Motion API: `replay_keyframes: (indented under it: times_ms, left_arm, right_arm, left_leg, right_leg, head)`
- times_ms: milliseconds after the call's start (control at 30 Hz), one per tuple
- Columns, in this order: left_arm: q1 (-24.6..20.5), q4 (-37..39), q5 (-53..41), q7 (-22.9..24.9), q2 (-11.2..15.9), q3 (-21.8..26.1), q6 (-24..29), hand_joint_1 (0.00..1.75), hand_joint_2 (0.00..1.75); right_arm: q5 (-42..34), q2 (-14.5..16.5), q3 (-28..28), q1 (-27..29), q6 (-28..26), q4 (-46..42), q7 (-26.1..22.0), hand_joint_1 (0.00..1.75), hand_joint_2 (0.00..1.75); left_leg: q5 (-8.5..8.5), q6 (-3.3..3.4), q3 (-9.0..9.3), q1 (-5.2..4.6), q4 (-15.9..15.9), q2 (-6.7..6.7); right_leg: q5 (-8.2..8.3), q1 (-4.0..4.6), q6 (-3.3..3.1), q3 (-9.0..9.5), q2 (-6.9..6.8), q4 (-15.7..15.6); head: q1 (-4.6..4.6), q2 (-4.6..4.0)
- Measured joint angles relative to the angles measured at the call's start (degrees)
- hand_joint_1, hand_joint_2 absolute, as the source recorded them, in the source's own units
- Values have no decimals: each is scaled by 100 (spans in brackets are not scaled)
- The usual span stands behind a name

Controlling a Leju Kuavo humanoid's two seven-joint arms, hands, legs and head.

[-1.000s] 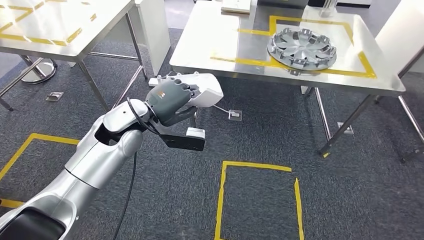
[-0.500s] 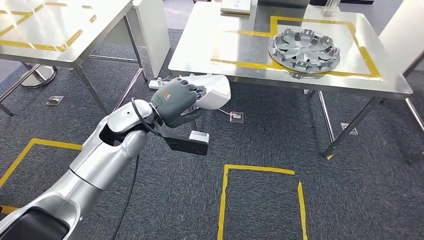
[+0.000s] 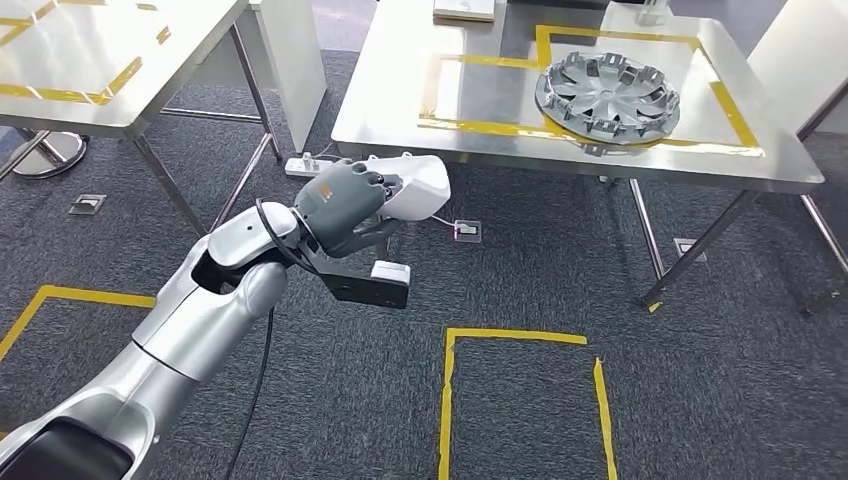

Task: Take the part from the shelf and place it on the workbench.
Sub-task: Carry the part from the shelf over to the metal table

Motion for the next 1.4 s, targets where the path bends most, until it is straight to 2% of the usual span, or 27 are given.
replay_keyframes:
  times_ms: [67, 133, 167, 200, 267, 333, 367, 433, 500, 600, 633, 667, 700, 733, 800, 833, 867, 900, 967, 1033, 1100, 1167, 1200, 1233, 1267, 1333, 1400]
  left_arm:
    - [-6, 3, 8, -7, -3, 14, -2, 162, 175]
    - [2, 19, 9, -7, -4, 18, -4, 162, 175]
    - [7, 28, 10, -2, -6, 18, -5, 162, 175]
    - [10, 34, 15, 3, -8, 18, -7, 162, 175]
    - [8, 39, 31, 21, -13, 20, -8, 162, 175]
    - [-6, 43, 52, 40, -12, 24, -13, 162, 175]
    - [-13, 45, 64, 49, -11, 28, -19, 162, 175]
    - [-21, 46, 85, 72, -12, 37, -34, 162, 175]
    - [-24, 47, 99, 85, -12, 48, -42, 162, 175]
    - [-7, 63, 104, 81, 16, 80, -43, 162, 175]
    - [15, 72, 105, 74, 30, 85, -42, 162, 175]
    - [40, 80, 105, 68, 43, 86, -42, 162, 175]
    - [60, 86, 105, 63, 54, 87, -42, 162, 175]
    - [70, 91, 105, 60, 62, 91, -40, 162, 175]
    - [69, 96, 105, 58, 74, 105, -34, 162, 175]
    - [70, 97, 106, 55, 80, 111, -29, 162, 175]
    - [72, 99, 107, 52, 86, 116, -27, 162, 175]
    - [75, 100, 107, 50, 91, 117, -25, 162, 175]
    - [72, 95, 106, 45, 81, 118, -20, 162, 175]
    - [57, 89, 105, 34, 62, 118, -6, 162, 175]
    - [51, 90, 105, 25, 56, 118, 3, 162, 175]
    - [63, 102, 102, 13, 59, 118, 4, 162, 175]
    - [75, 107, 99, 5, 59, 118, 4, 162, 175]
    - [85, 110, 96, -3, 58, 118, 5, 162, 175]
    - [90, 110, 94, -8, 56, 118, 5, 162, 175]
    - [83, 108, 86, -14, 55, 118, 5, 162, 175]
    - [63, 107, 75, -20, 58, 118, 4, 162, 175]
  right_arm:
    - [-8, 1, -2, -1, -1, 1, 0, 0, 0]
    - [-27, 1, -6, 0, -1, 1, -1, 0, 0]
    - [-39, 1, -9, 4, -1, 1, -1, 0, 0]
    - [-49, 1, -12, 10, -1, 1, 0, 0, 0]
    - [-59, 1, -14, 14, -1, 1, 1, 0, 0]
    - [-57, 1, -14, -5, 0, 1, -1, 0, 0]
    - [-53, 2, -14, -18, 1, 1, -1, 0, 0]
    - [-44, 4, -14, -31, 8, 1, -1, 0, 0]
    - [-39, 6, -14, -23, 22, 0, 15, 0, 0]
    - [-42, 8, -14, -27, 46, -1, 38, 0, 0]
    - [-46, 9, -14, -28, 52, 0, 37, 0, 0]
    - [-51, 9, -15, -24, 56, 1, 35, 0, 0]
    - [-55, 9, -15, -20, 57, 1, 34, 0, 0]
    - [-58, 9, -16, -16, 58, 0, 35, 0, 0]
    - [-58, 15, -16, -18, 60, 0, 36, 0, 0]
    - [-58, 20, -16, -24, 60, 0, 36, 0, 0]
    - [-59, 26, -16, -27, 62, 1, 35, 0, 0]
    - [-59, 31, -16, -27, 63, 1, 34, 0, 0]
    - [-60, 34, -17, -12, 66, 1, 33, 0, 0]
    - [-60, 34, -19, -5, 64, 1, 45, 0, 0]
    - [-58, 33, -19, -15, 63, 1, 55, 0, 0]
    - [-58, 33, -19, -26, 64, 1, 50, 0, 0]
    - [-58, 33, -19, -27, 64, 1, 49, 0, 0]
    - [-58, 33, -19, -24, 66, 1, 50, 0, 0]
    - [-58, 33, -19, -19, 67, 0, 52, 0, 0]
    - [-58, 33, -20, -17, 68, -1, 54, 0, 0]
    - [-56, 33, -21, -29, 69, 0, 51, 0, 0]
  left_leg:
    - [-32, 62, 41, 4, -21, 55]
    - [-70, 95, 62, -13, -16, 118]
    - [-93, 102, 78, -20, -11, 150]
    - [-118, 102, 101, -24, -4, 182]
    - [-177, 80, 170, -30, 10, 246]
    - [-235, 21, 220, -64, 30, 305]
    - [-255, -12, 233, -81, 32, 340]
    - [-290, -77, 255, -94, 25, 434]
    - [-399, -146, 223, -75, 152, 388]
    - [-850, -212, -212, -53, 1057, 158]
    - [-963, -219, -394, -52, 1394, 130]
    - [-975, -219, -512, -52, 1580, 117]
    - [-875, -211, -532, -51, 1560, 106]
    - [-684, -197, -448, -50, 1325, 83]
    - [-291, -160, -117, -34, 563, -154]
    - [-197, -147, 16, -26, 276, -281]
    - [-172, -133, 94, -26, 111, -384]
    - [-196, -114, 121, -33, 70, -406]
    - [-189, -53, 145, -36, 26, -292]
    - [-180, 21, 191, -16, -21, -167]
    - [-192, 65, 216, -21, -33, -59]
    - [-214, 84, 221, -33, -23, 71]
    - [-230, 92, 225, -37, -15, 148]
    - [-246, 91, 230, -39, -6, 220]
    - [-265, 86, 241, -40, 3, 285]
    - [-312, 50, 273, -54, 25, 403]
    - [-359, -9, 301, -86, 40, 498]
  right_leg:
    - [-232, 6, 32, -356, -60, 633]
    - [-400, 9, 42, -856, -72, 1372]
    - [-347, 10, 39, -1005, -75, 1510]
    - [-186, 12, 30, -1041, -87, 1425]
    - [297, 24, -9, -822, -212, 734]
    - [561, 73, -70, -581, -401, 113]
    - [582, 95, -102, -536, -451, -12]
    - [574, 97, -166, -528, -357, -31]
    - [587, 74, -232, -507, -254, -52]
    - [588, 53, -299, -488, -109, -61]
    - [584, 52, -307, -487, -50, -58]
    - [579, 53, -310, -484, 14, -54]
    - [573, 52, -308, -480, 82, -47]
    - [565, 52, -300, -474, 149, -38]
    - [540, 51, -262, -475, 276, -14]
    - [535, 47, -231, -488, 338, -6]
    - [534, 34, -195, -506, 395, -4]
    - [542, 22, -153, -523, 455, -10]
    - [551, -4, -73, -535, 510, -24]
    - [440, 17, -14, -626, 296, 162]
    - [211, 32, 19, -853, 35, 613]
    - [-25, 28, 43, -1195, -42, 1252]
    - [-75, 27, 52, -1332, -65, 1493]
    - [-20, 27, 55, -1365, -80, 1527]
    - [128, 28, 50, -1277, -106, 1334]
    - [478, 59, 8, -882, -305, 558]
    - [619, 103, -73, -616, -478, 46]
  head:
    - [19, 0]
    - [28, 0]
    - [28, 0]
    - [28, -1]
    - [30, -1]
    - [30, 0]
    - [30, 0]
    - [29, 0]
    - [27, 0]
    - [21, -1]
    - [22, -1]
    - [21, 0]
    - [21, 0]
    - [21, 0]
    - [23, 0]
    - [25, 0]
    - [25, 0]
    - [26, 0]
    - [26, 0]
    - [51, 0]
    - [76, 0]
    - [77, -1]
    - [76, -1]
    - [76, -1]
    - [76, 0]
    - [78, -1]
    - [75, -1]
